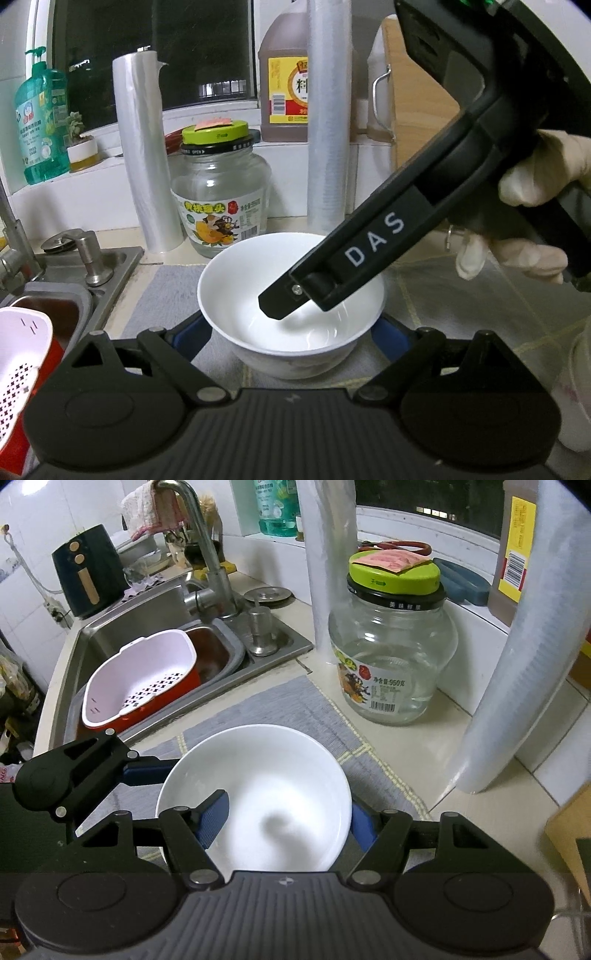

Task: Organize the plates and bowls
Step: 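Lift the bowl with the right tool and carry it toward the bowl stack, then carry the white bowl with the right tool over the two stacked bowls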

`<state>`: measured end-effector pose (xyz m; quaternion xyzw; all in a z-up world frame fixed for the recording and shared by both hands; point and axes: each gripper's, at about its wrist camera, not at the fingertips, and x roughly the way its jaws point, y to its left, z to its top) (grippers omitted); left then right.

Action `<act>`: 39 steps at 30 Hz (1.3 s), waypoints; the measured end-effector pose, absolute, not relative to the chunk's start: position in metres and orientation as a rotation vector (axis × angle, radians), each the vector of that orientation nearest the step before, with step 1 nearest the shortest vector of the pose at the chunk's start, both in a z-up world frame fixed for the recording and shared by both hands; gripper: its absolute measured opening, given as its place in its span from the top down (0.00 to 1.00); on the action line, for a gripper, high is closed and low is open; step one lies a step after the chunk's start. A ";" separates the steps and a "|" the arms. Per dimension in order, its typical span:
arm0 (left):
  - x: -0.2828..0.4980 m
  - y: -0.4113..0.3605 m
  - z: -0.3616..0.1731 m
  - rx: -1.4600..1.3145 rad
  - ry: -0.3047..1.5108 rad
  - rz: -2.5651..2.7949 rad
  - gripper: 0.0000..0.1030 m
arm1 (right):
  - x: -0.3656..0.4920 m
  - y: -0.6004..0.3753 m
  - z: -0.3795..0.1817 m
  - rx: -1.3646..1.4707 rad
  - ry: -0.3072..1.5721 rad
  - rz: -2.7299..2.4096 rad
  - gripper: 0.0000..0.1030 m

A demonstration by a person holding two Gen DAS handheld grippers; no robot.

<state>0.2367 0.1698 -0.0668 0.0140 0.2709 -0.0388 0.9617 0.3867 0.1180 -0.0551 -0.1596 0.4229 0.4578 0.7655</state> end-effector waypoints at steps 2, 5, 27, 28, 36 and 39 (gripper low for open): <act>0.231 0.168 -0.063 0.028 0.552 -0.083 0.10 | 0.381 0.114 -0.051 -0.344 0.916 1.001 0.28; 0.222 0.167 -0.058 0.023 0.551 -0.094 0.10 | 0.372 0.109 -0.046 -0.338 0.915 1.006 0.28; 0.168 0.141 -0.039 0.035 0.560 -0.133 0.10 | 0.306 0.068 -0.019 -0.299 0.859 0.996 0.28; 0.165 0.139 -0.038 0.036 0.559 -0.136 0.10 | 0.302 0.065 -0.019 -0.299 0.855 0.993 0.28; 0.143 0.125 -0.032 0.044 0.567 -0.154 0.10 | 0.277 0.047 -0.013 -0.281 0.837 0.972 0.28; 0.135 0.120 -0.030 0.046 0.567 -0.161 0.10 | 0.269 0.041 -0.011 -0.268 0.834 0.966 0.28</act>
